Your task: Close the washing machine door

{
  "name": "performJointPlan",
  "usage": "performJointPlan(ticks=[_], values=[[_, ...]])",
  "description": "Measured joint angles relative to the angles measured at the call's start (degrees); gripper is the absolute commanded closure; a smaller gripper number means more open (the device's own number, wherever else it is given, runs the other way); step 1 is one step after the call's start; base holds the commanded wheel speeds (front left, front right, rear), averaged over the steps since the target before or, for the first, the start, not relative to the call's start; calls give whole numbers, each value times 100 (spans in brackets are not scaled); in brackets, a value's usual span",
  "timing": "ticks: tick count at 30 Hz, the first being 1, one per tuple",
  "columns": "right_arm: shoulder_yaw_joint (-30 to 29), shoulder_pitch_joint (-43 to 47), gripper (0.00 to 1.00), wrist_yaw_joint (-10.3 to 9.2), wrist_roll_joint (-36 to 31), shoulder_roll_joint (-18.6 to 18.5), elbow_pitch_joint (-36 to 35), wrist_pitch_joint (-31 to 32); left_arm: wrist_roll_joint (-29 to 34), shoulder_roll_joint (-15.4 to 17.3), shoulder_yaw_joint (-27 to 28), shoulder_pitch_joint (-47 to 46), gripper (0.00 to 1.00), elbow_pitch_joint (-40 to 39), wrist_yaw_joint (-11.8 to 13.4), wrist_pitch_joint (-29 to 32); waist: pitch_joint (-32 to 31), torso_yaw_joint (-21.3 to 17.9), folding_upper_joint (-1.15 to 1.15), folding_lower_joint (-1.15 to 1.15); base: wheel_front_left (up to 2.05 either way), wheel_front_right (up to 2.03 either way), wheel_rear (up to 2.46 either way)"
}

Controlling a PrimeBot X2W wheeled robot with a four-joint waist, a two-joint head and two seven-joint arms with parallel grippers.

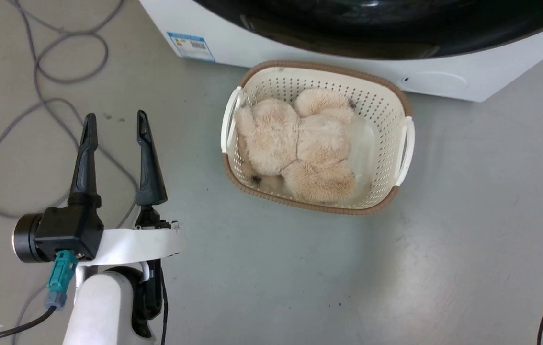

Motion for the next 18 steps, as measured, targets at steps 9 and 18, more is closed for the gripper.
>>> performJointPlan(ticks=[9, 18], values=[[-348, 705, 100, -4, -312, 374, -1282, 0, 103, -1, 165, 164, 0, 129, 8, -1, -529, -238, 0, 0, 0, 0, 0], [-470, 1481, 100, -5, -516, 755, -2131, 0, 222, -3, 316, 513, 0, 315, -58, 0, -1216, -518, 0, -1, 0, 0, 0]])
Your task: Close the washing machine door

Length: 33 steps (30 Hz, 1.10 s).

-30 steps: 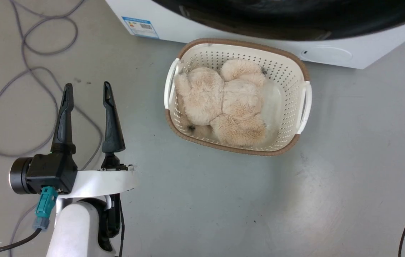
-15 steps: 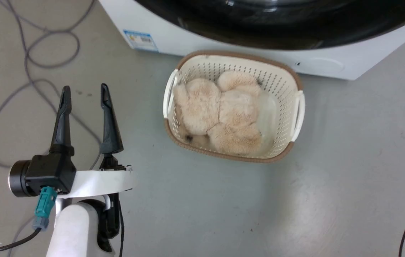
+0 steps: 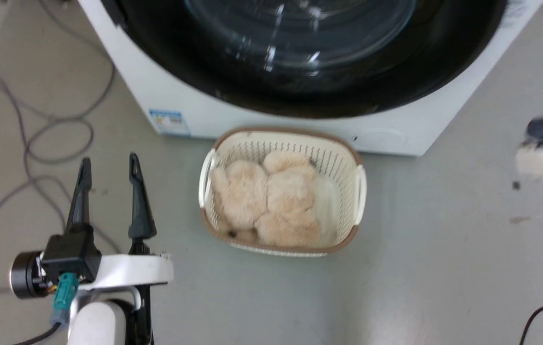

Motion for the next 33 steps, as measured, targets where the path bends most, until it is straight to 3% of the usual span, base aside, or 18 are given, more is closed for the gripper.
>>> performJointPlan(ticks=[3, 13, 26, 29, 33], values=[[10, 371, 100, 0, -45, 183, -147, -1, 31, 0, 36, 137, 0, 80, -26, -1, -255, -82, 0, 0, 0, 0, 0], [243, 1595, 100, 0, 244, 554, 381, 0, 81, -1, 131, 558, 0, 192, -52, -1, -1004, -297, 0, -1, 0, 0, 0], [13, 2898, 100, 0, 490, 1001, 487, 0, 110, -1, 142, 1182, 0, 301, -49, 0, -1657, -448, 0, -1, 0, 0, 0], [36, 3067, 0, 0, 497, 1020, 444, 1, 133, -1, 97, 1233, 0, 323, -52, 0, -1726, -460, 0, -1, 0, 0, 0], [7, 3220, 0, 0, 495, 1035, 300, 0, 159, -1, 69, 1264, 0, 338, -105, 0, -1795, -461, 0, -1, 0, 0, 0]])
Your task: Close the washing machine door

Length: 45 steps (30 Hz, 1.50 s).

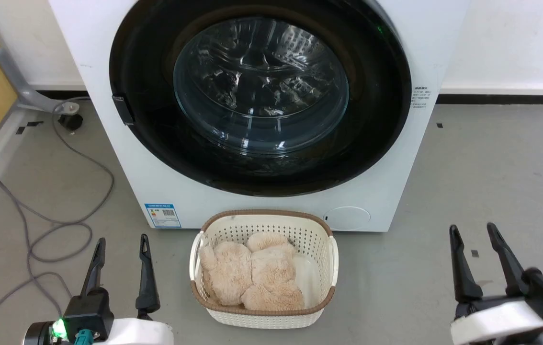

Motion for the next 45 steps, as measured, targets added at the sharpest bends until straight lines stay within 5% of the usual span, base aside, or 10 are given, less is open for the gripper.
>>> performJointPlan(ticks=[16, 17, 45], values=[[-57, 406, 0, 0, -10, 8, -298, 0, 15, 0, -19, 110, 0, 108, -64, 0, -104, 41, 0, 1, 0, 0, 0], [-59, 404, 100, 0, -10, 7, -298, 4, 14, 0, -20, 109, 100, 108, -64, 8, -105, 41, 0, 1, 0, 0, 0], [25, 399, 100, 0, -82, 7, -350, 263, 24, -1, -34, 103, 100, 82, -134, 265, -76, 114, 0, 1, 0, 0, 0]])
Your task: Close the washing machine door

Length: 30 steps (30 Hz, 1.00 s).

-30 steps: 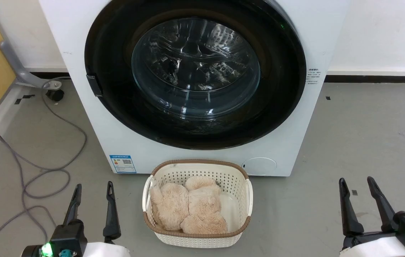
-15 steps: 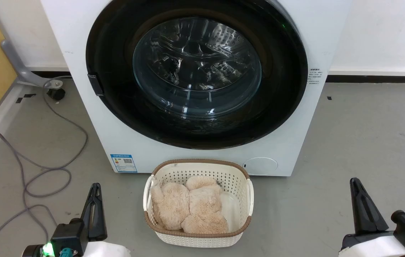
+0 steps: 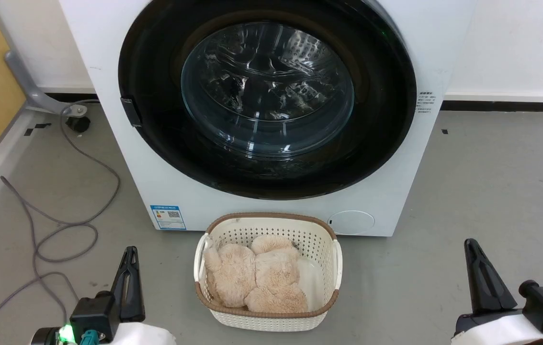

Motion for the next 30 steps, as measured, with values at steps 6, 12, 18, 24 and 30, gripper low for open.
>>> performJointPlan(ticks=[6, 12, 18, 24, 30], values=[[22, -2, 100, 0, -91, 0, -24, 58, 8, 0, -1, -10, 100, -8, -13, 58, 7, 18, 0, 0, 0, 0, 0], [38, -3, 100, 0, -130, 0, -57, 151, 10, 0, -2, -21, 100, -14, -16, 151, 15, 36, 0, 0, 0, 0, 0], [56, -5, 100, 0, -146, 0, -79, 230, 48, 0, -4, -25, 100, -24, -64, 213, 22, 54, 0, 0, 0, 0, 0], [75, -8, 100, 0, -187, 0, -102, 297, 49, 0, -9, -43, 100, -38, -73, 293, 29, 72, 0, 0, 0, 0, 0], [92, -10, 100, 0, -191, 0, -124, 330, 51, 0, -12, -70, 100, -48, -114, 349, 35, 87, 0, 0, 0, 0, 0]])
